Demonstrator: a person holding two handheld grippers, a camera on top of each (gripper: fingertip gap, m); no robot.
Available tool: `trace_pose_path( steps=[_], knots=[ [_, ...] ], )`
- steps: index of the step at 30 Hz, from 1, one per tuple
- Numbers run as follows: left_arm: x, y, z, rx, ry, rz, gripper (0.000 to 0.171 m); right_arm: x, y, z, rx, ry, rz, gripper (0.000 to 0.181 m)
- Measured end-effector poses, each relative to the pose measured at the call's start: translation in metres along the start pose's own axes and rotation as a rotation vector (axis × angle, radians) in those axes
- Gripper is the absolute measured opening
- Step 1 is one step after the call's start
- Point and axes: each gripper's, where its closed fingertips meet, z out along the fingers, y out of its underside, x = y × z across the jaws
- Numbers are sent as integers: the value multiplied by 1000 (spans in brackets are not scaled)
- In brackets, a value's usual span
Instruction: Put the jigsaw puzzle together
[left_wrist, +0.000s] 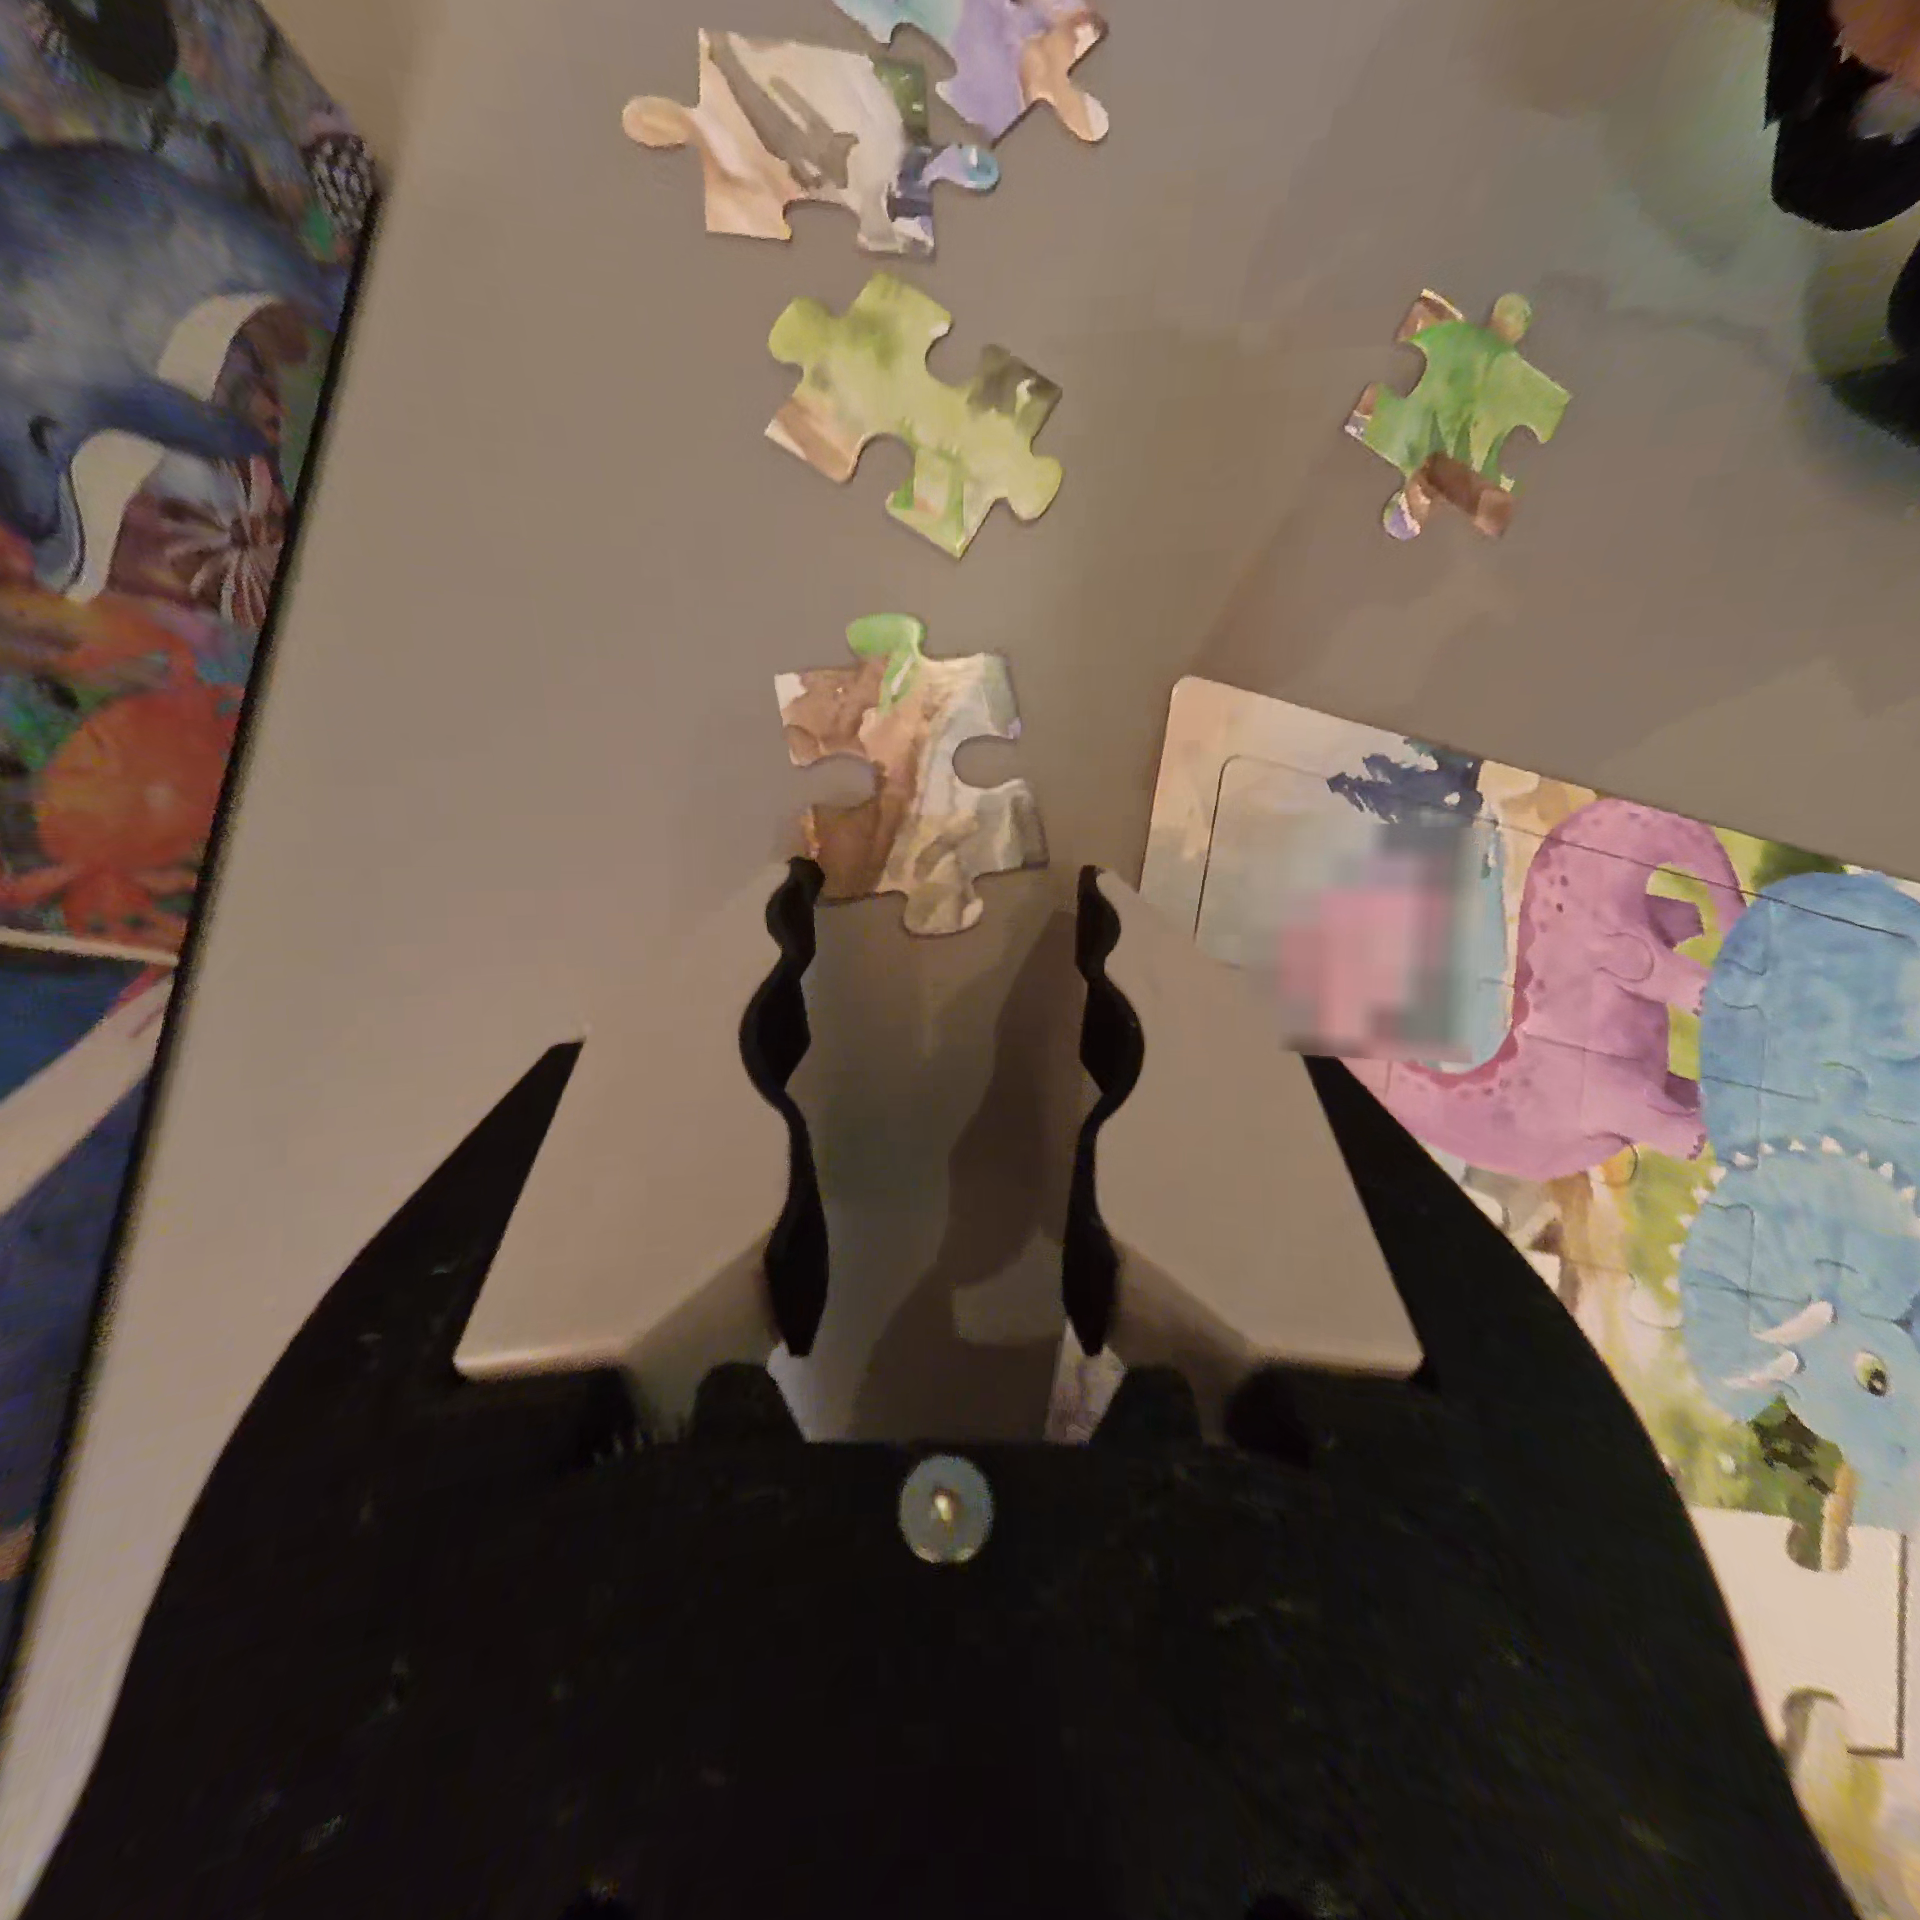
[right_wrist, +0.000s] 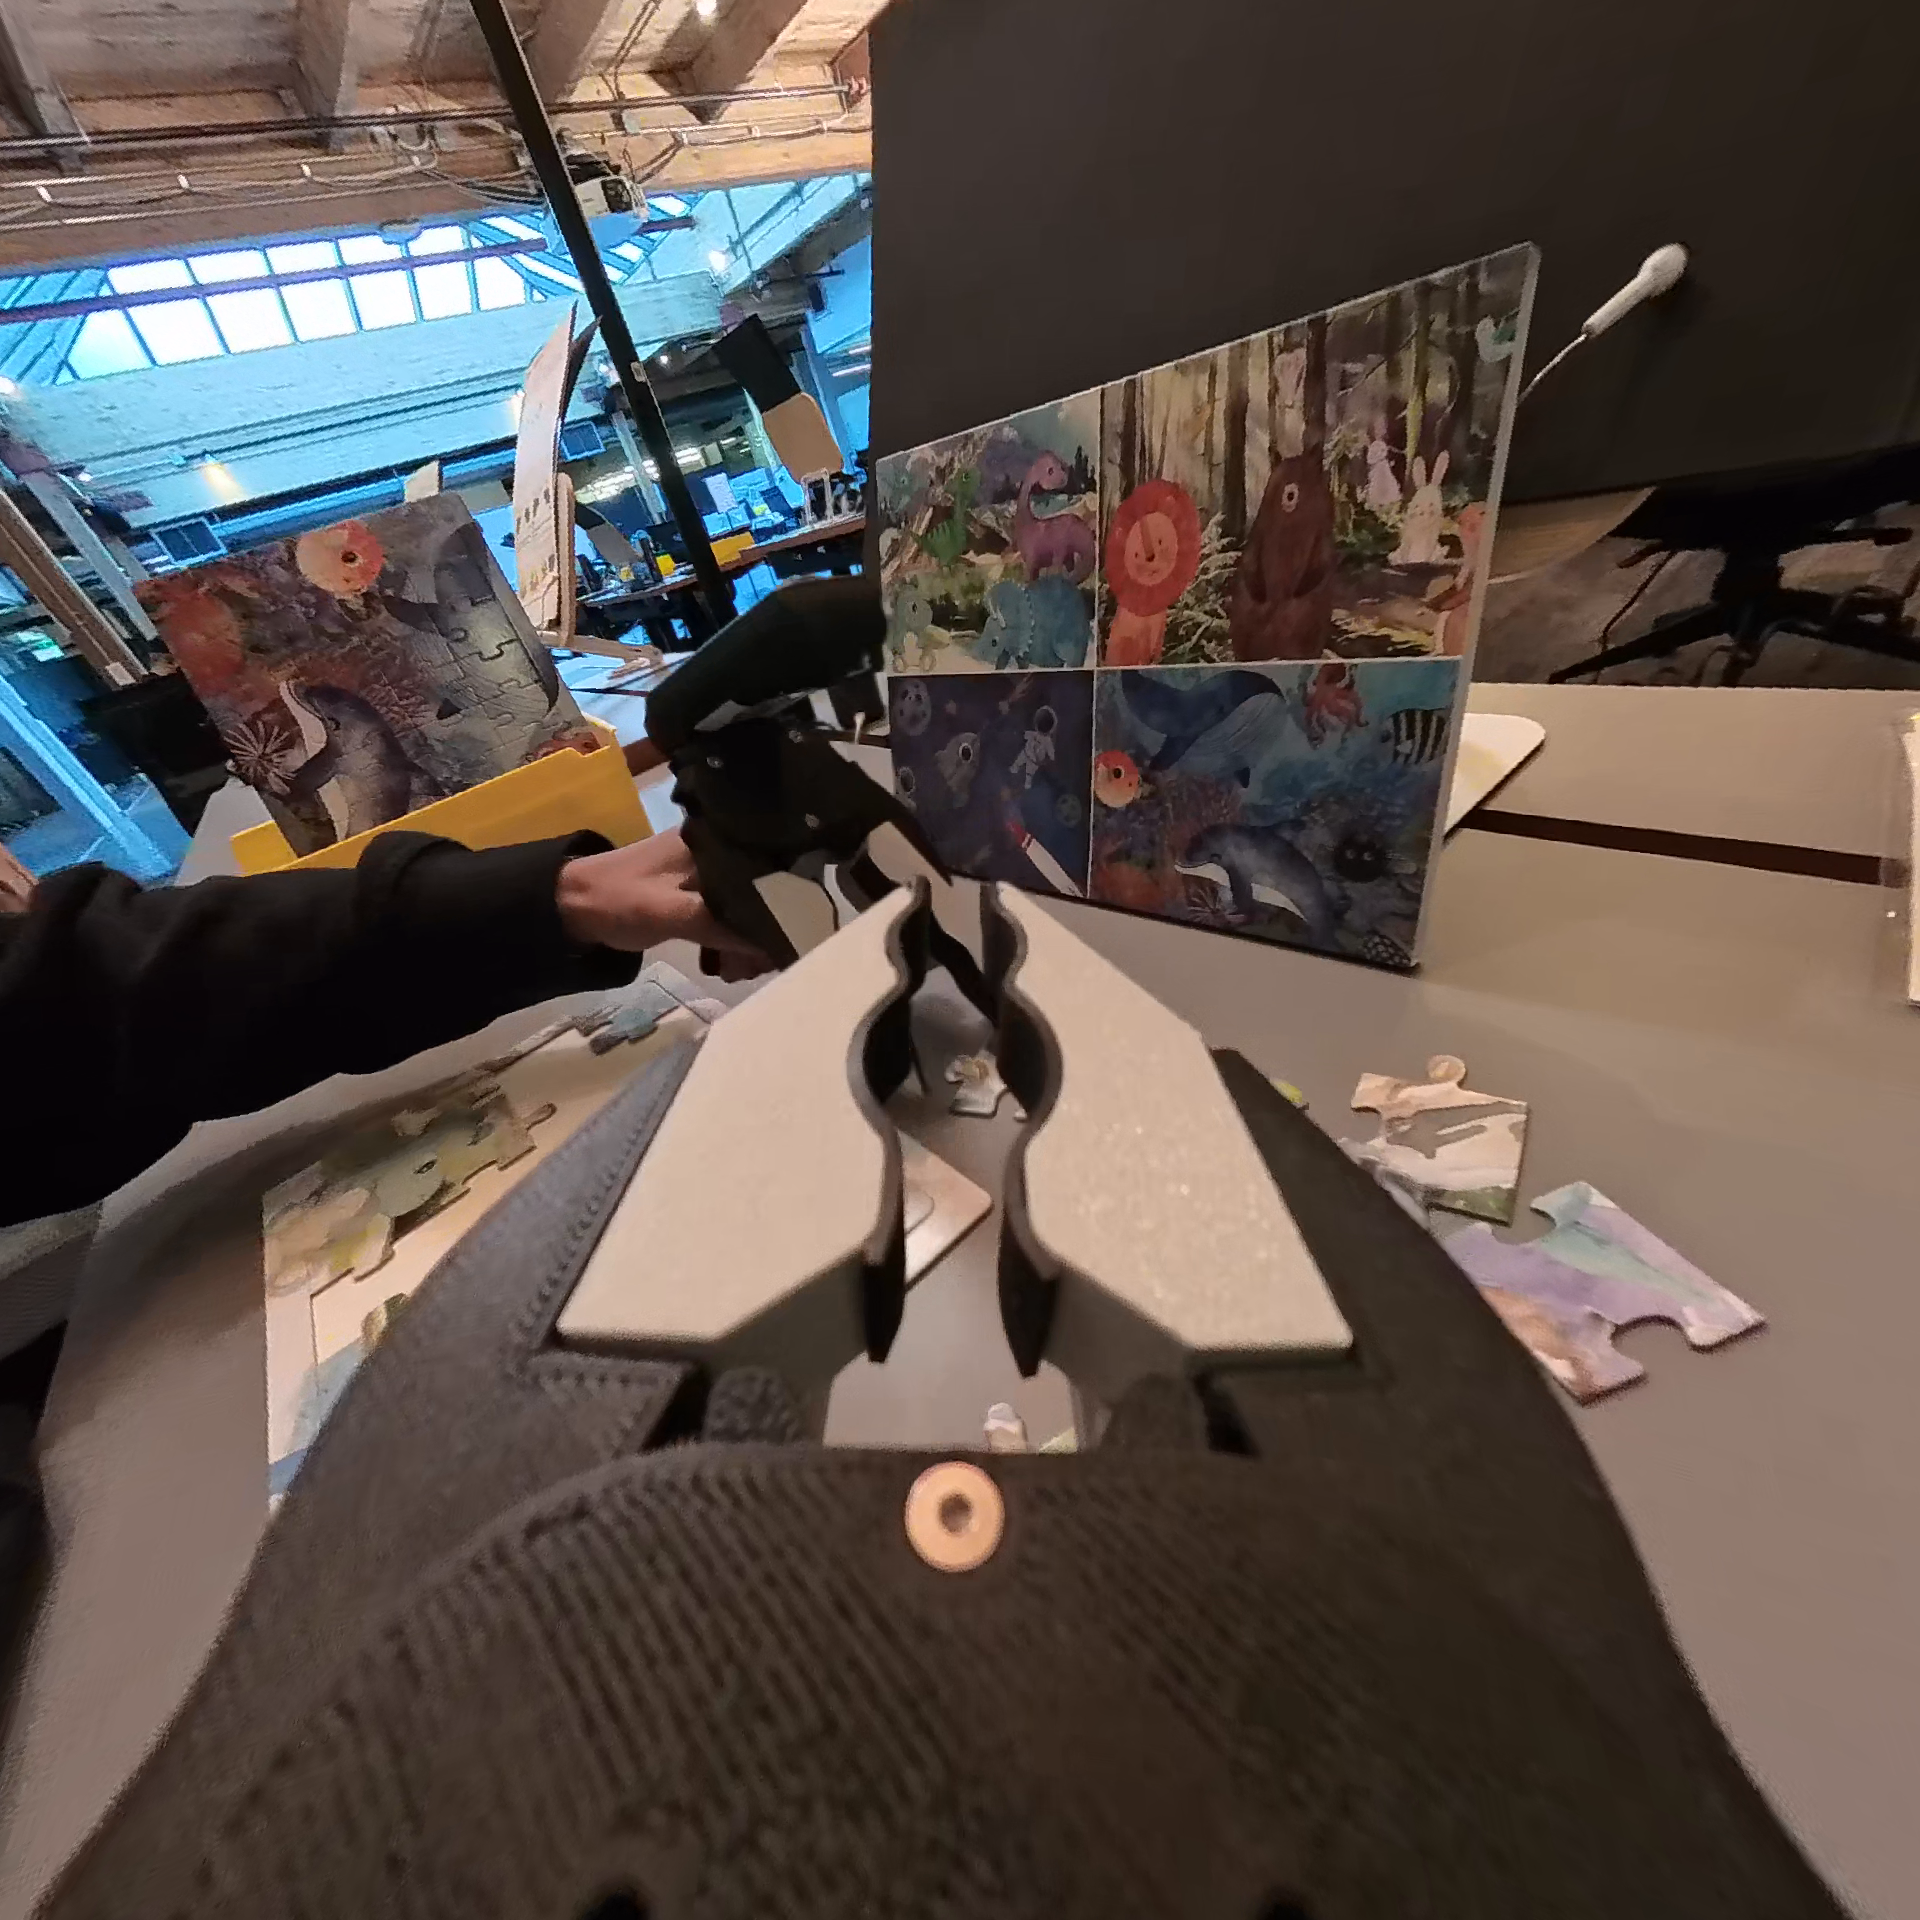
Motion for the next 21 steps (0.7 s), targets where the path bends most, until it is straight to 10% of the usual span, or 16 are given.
trace_pose_path(
  steps=[12,21],
  knots=[
    [40,9,-10,30,170,-20,43,7,8,3,-25,13,21,8],
    [4,4,-2,0,-85,132,49,6,6,2,-17,5,28,8]
  ],
)
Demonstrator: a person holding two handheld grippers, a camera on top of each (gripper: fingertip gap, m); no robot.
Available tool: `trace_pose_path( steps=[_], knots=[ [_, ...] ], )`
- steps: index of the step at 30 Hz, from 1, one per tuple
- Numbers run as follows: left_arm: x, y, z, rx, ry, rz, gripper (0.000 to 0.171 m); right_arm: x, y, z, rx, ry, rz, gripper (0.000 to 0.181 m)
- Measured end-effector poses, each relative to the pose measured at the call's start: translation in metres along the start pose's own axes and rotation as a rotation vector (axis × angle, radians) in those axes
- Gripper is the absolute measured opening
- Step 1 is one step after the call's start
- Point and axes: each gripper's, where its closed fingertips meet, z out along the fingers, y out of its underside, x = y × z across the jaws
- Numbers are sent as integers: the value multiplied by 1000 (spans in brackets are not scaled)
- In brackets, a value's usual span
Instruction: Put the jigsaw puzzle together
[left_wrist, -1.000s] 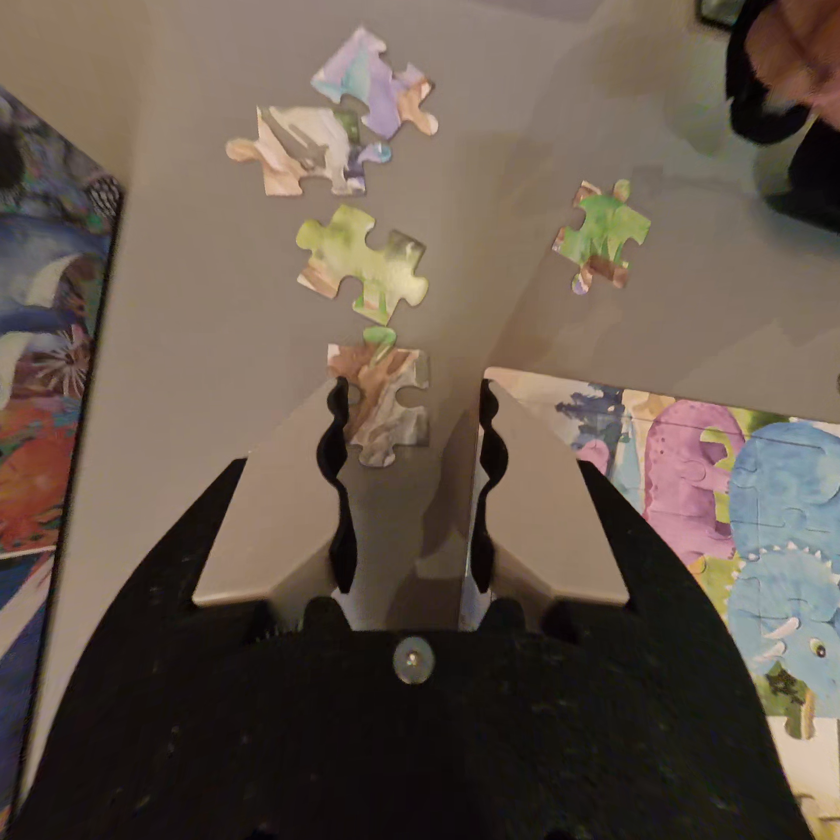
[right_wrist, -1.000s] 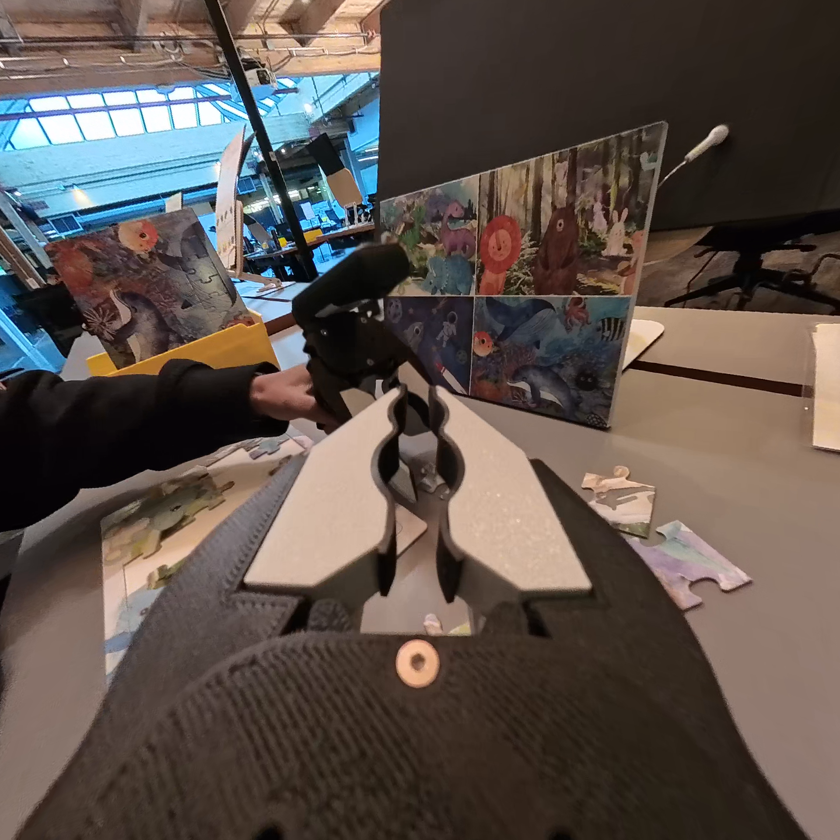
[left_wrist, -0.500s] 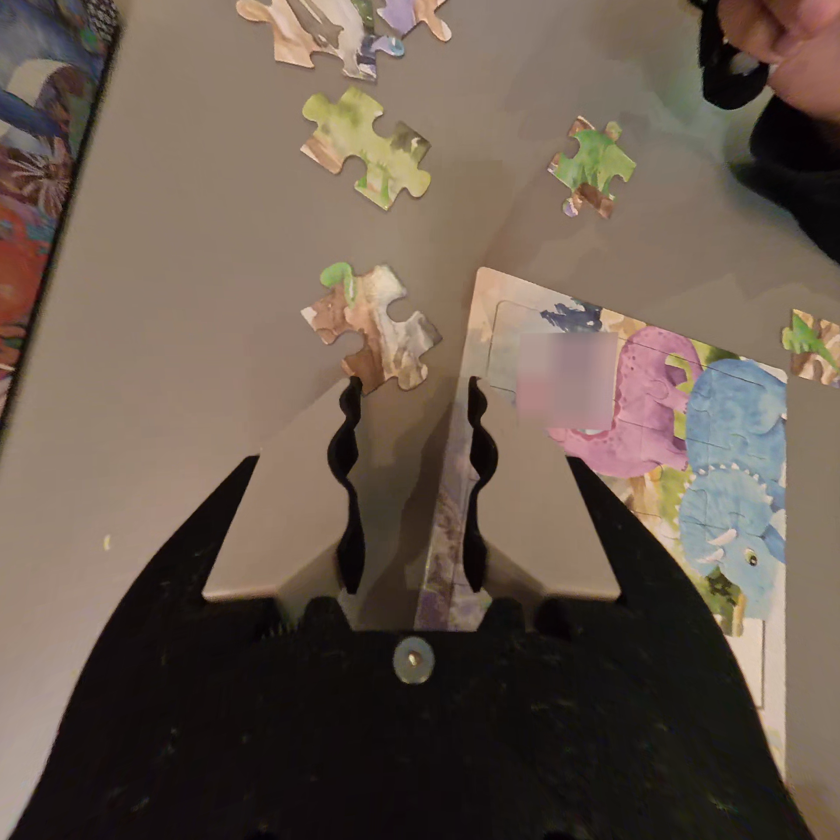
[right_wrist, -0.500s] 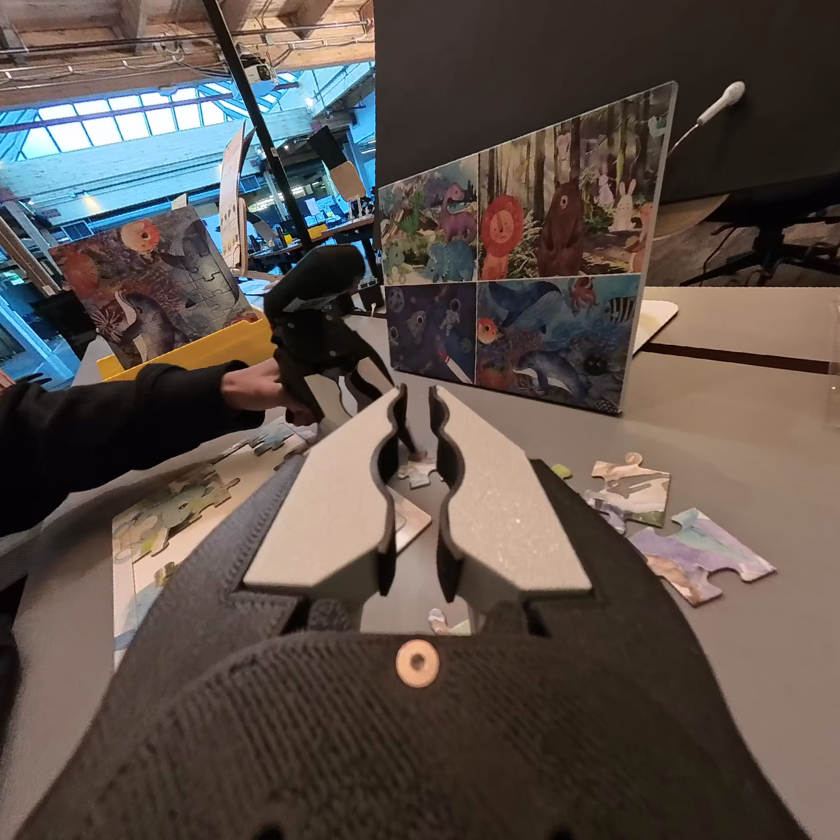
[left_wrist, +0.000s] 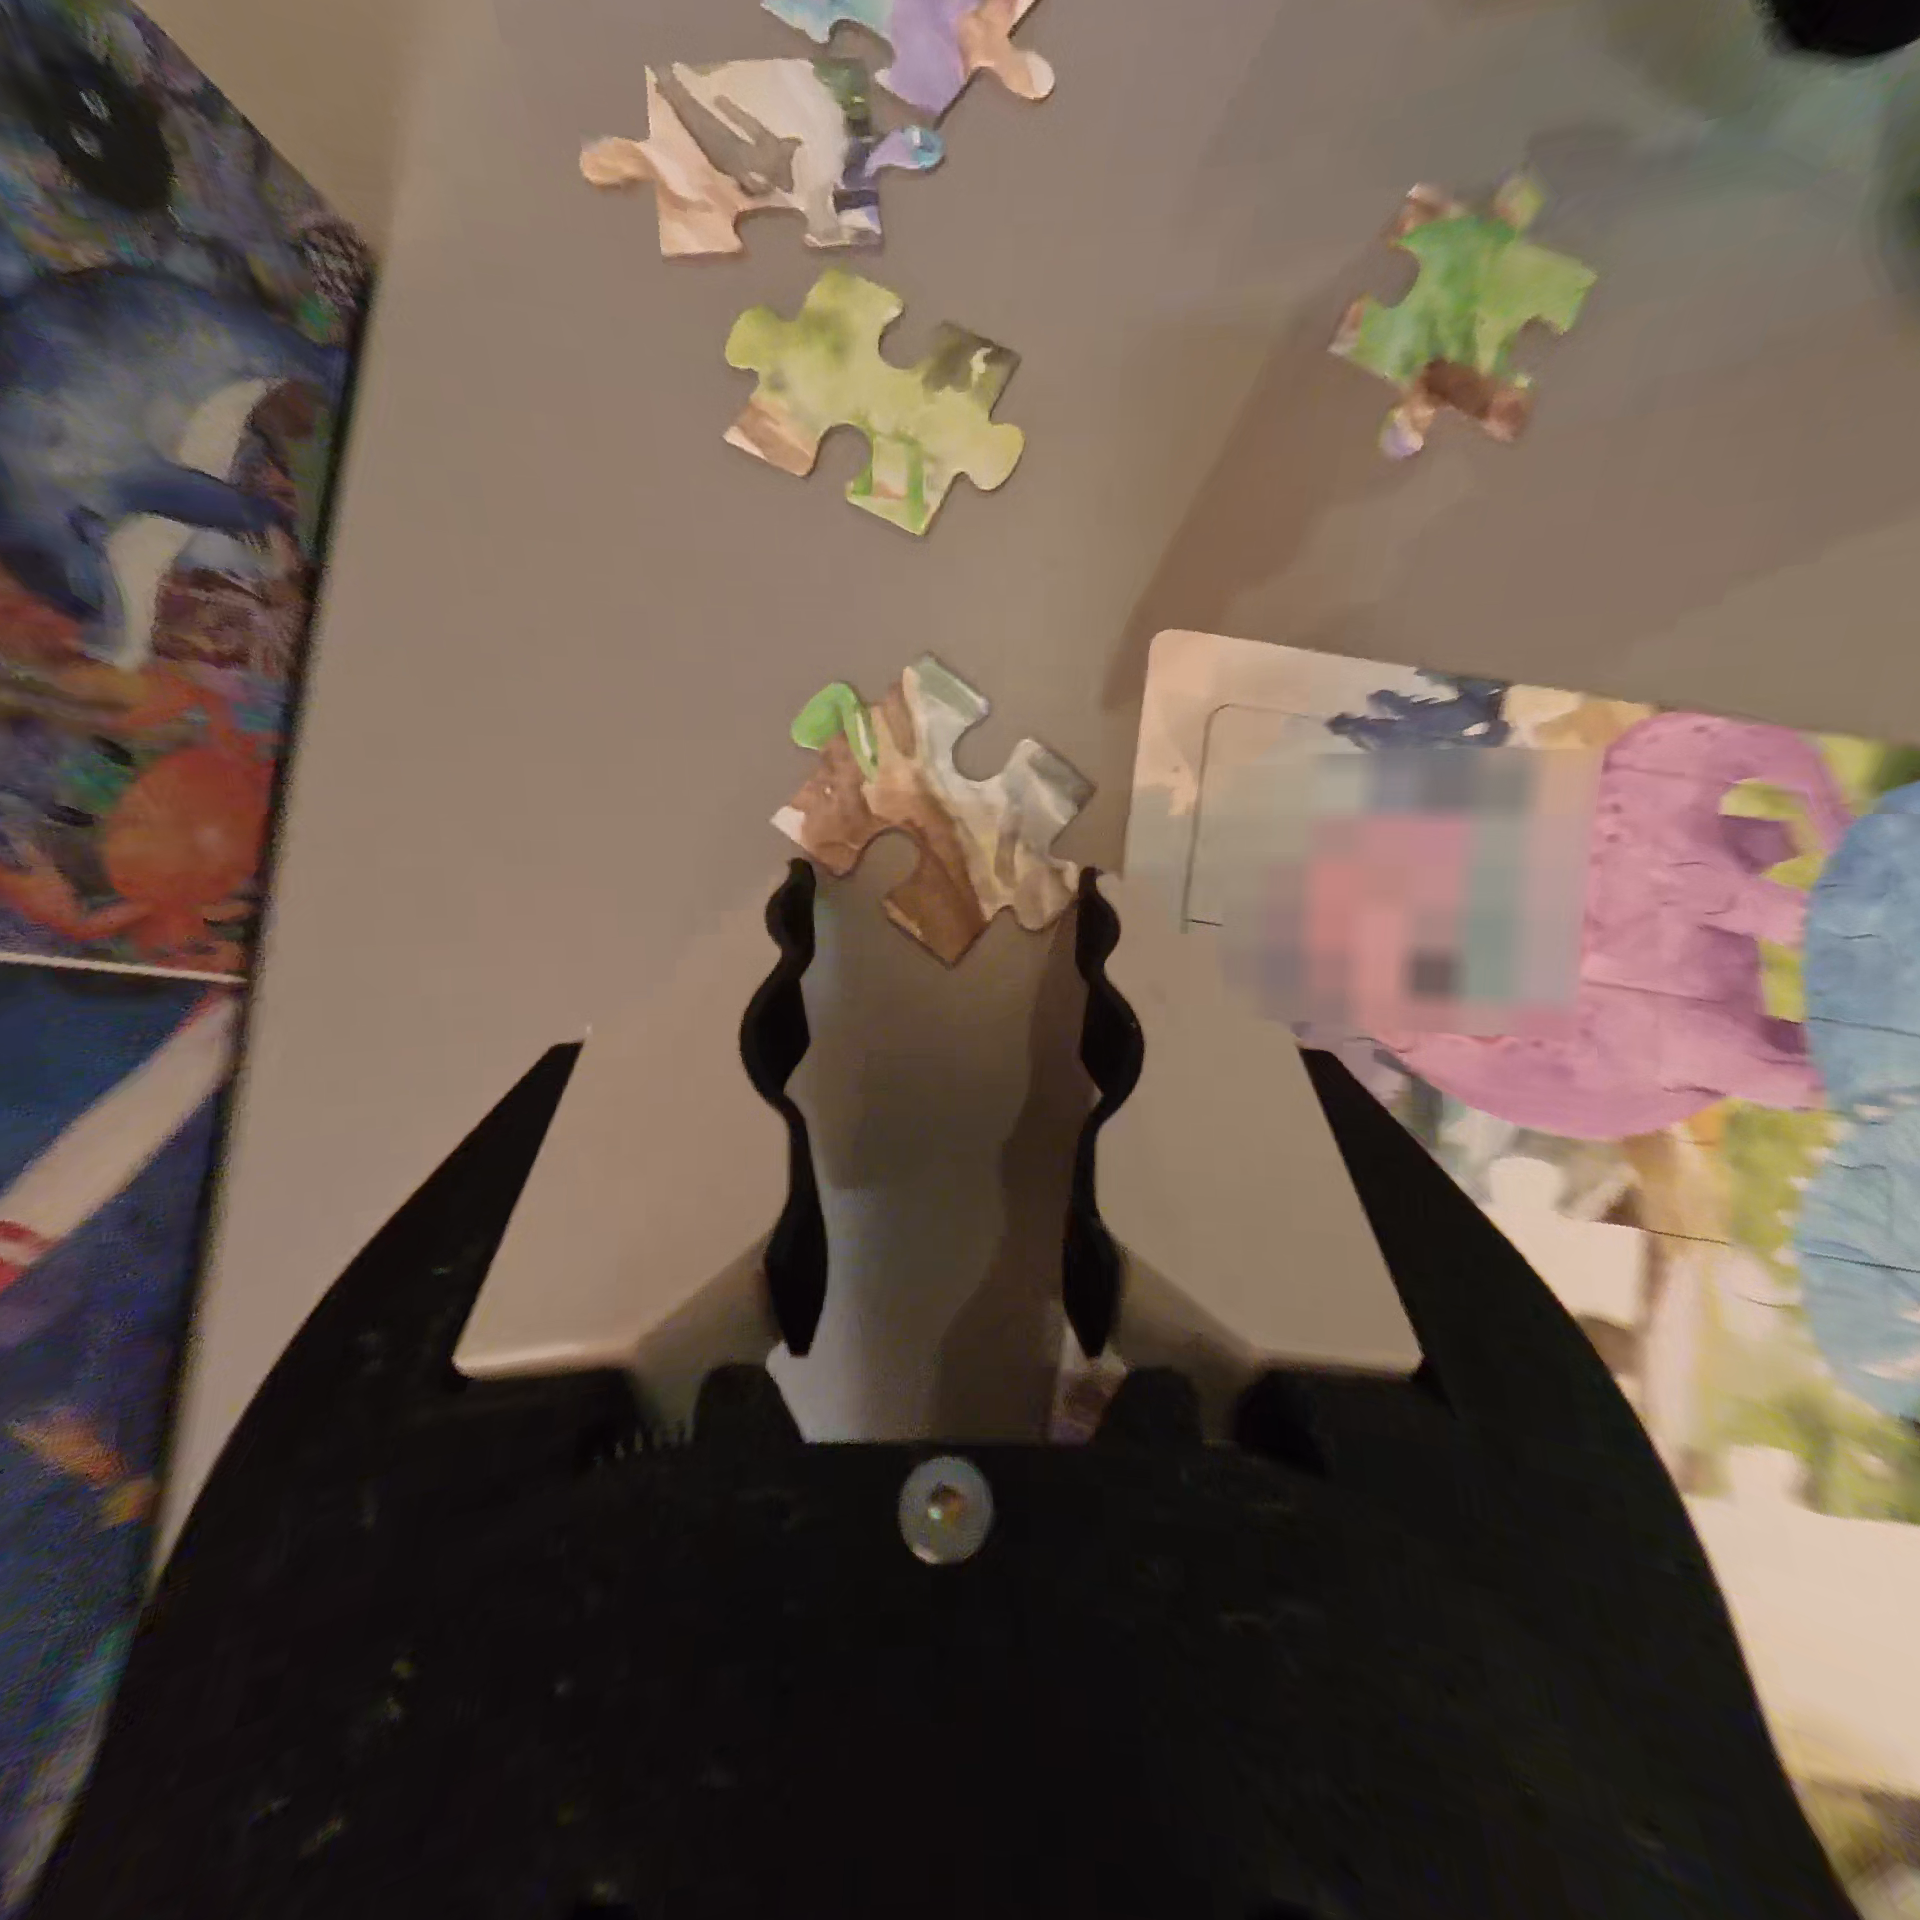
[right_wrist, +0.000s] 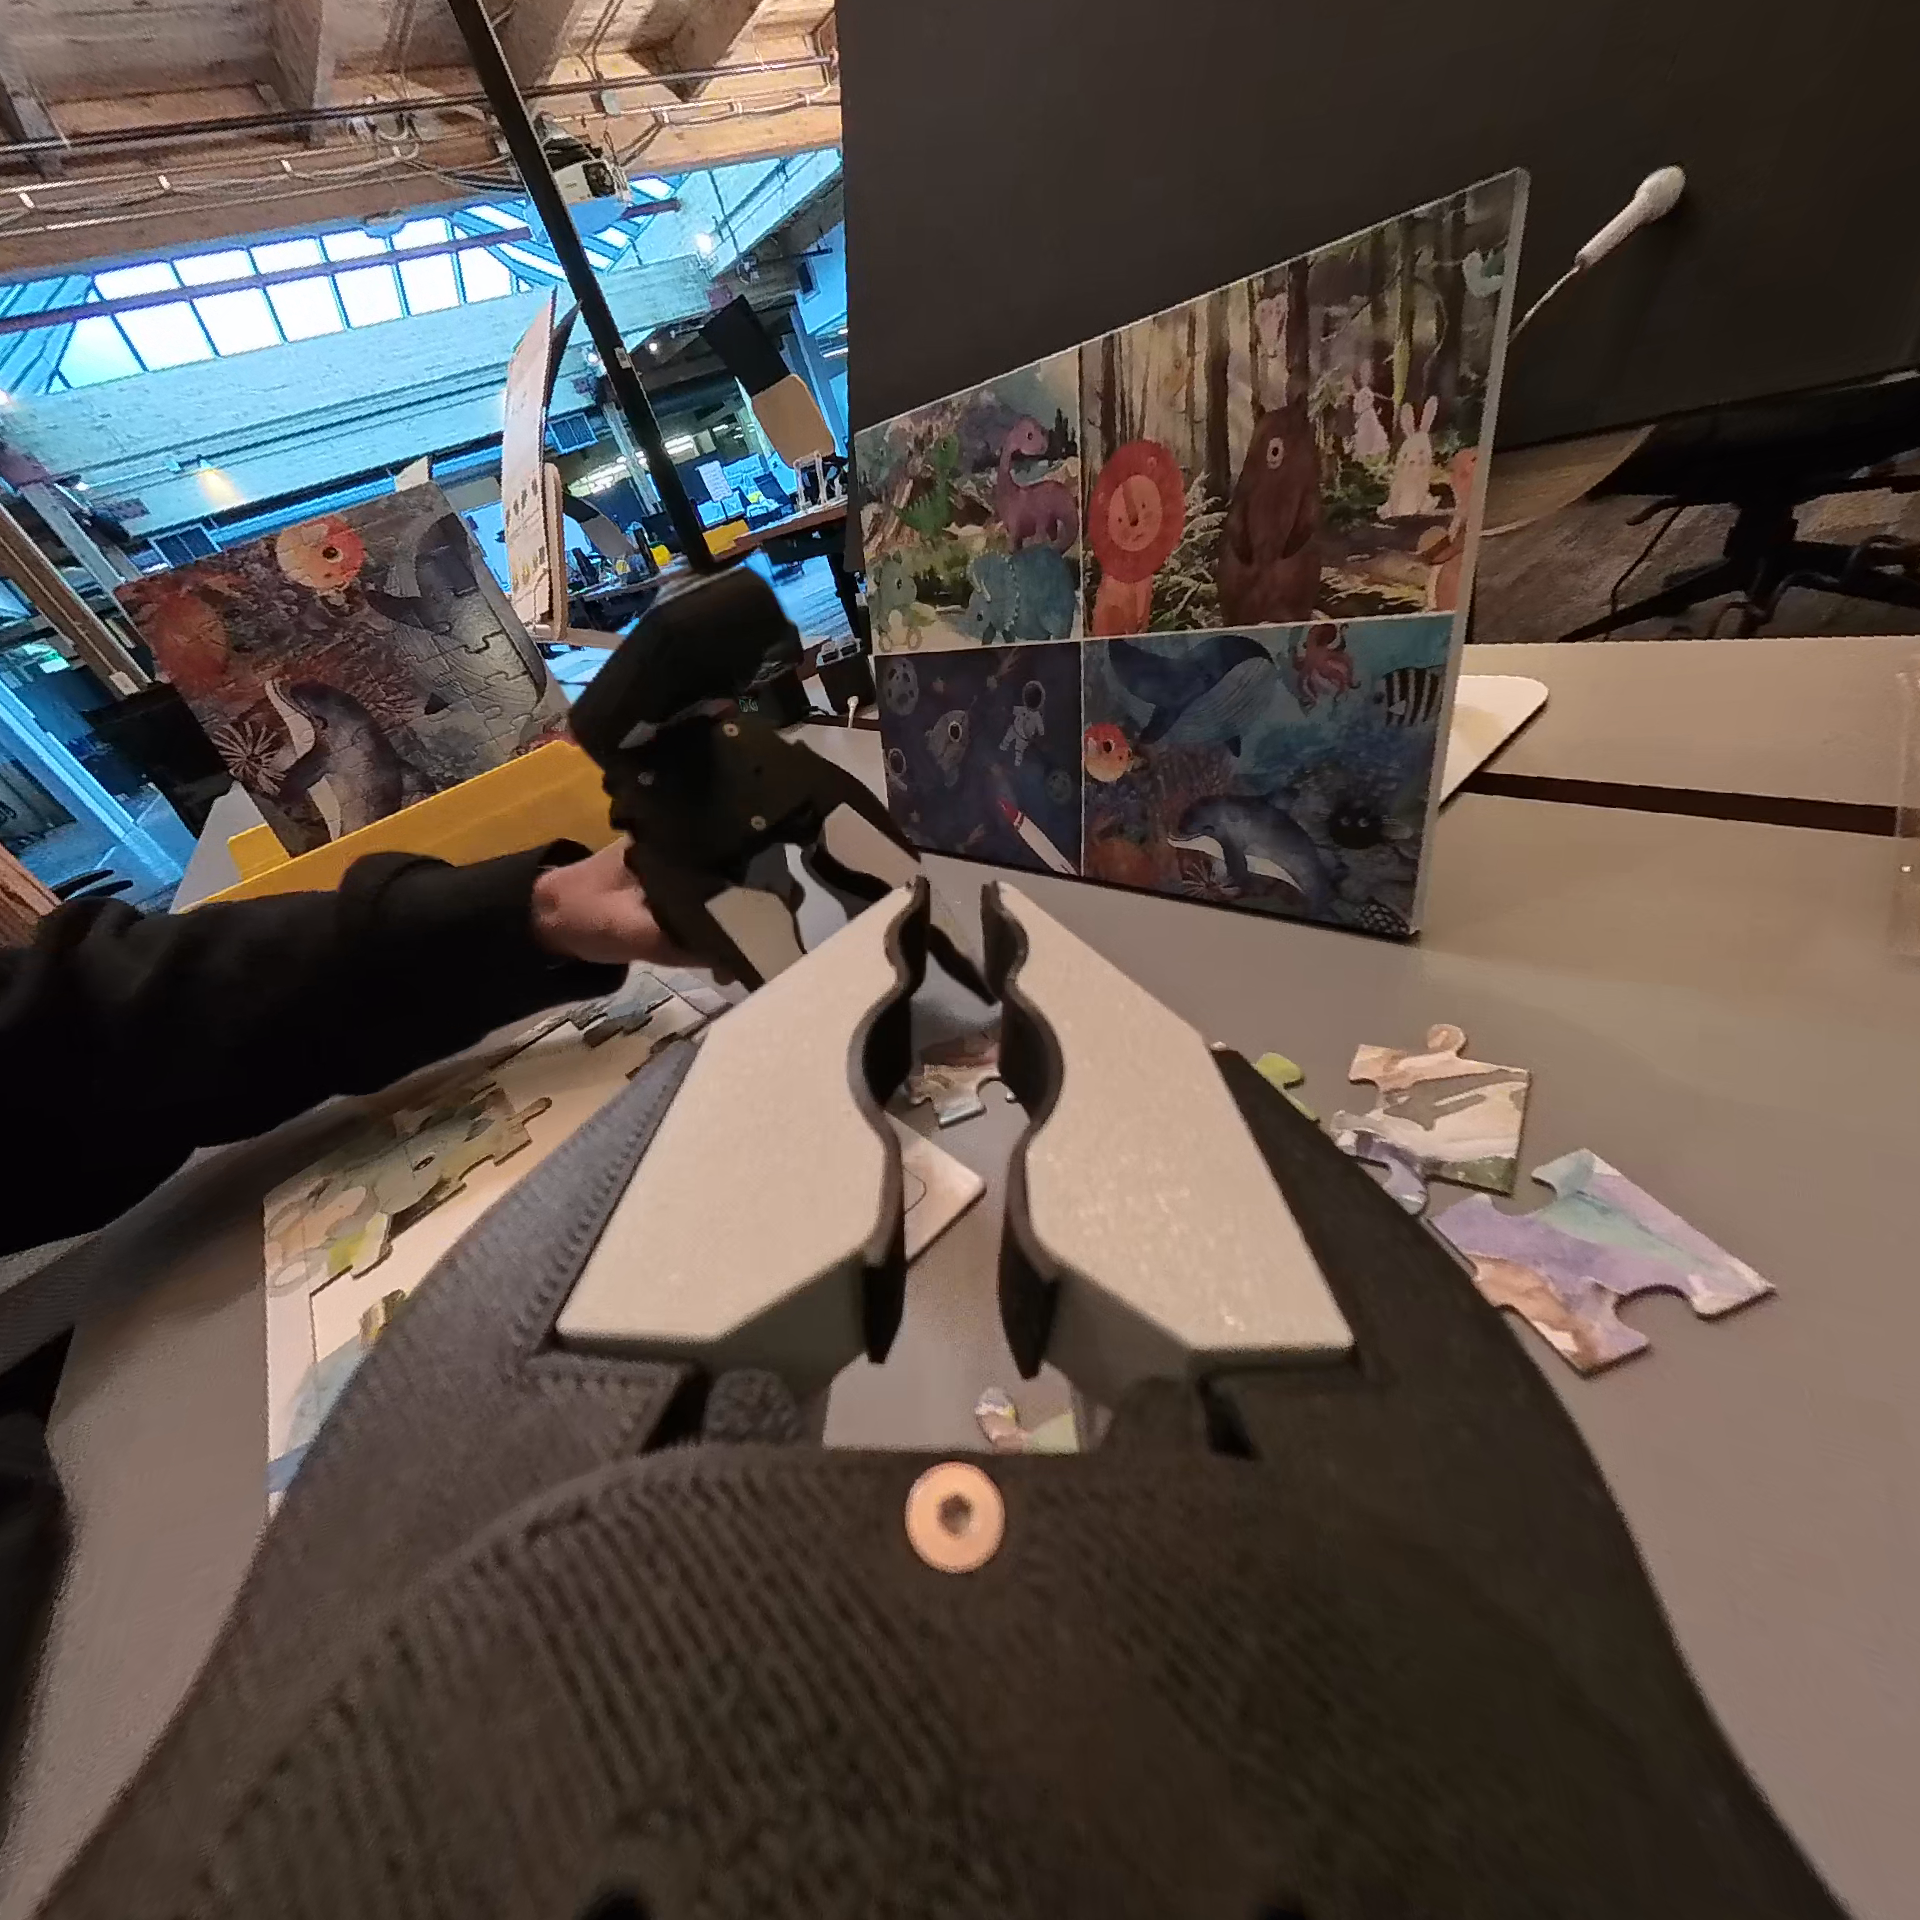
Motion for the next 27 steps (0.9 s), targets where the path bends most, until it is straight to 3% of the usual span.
trace_pose_path(
  steps=[3,5,8,14,16,22,27],
  knots=[
    [-12,-10,-1,32,-178,169,53,-2,-2,0,6,-6,0,8],
    [-7,-16,1,45,-150,182,55,-3,-2,-1,8,-9,-1,8],
    [-1,-13,10,10,-38,119,66,-4,-3,-1,10,-11,-1,8],
    [-6,-10,16,-32,14,51,69,-4,-4,-2,16,-14,4,8],
    [-11,-10,15,-36,-20,29,56,-5,-5,-2,19,-18,6,8],
    [-36,-1,6,-52,-171,-154,55,-6,-5,-2,19,-20,5,9],
    [-42,4,-6,-9,-185,-262,56,-6,-5,-2,19,-23,7,9]
  ],
)
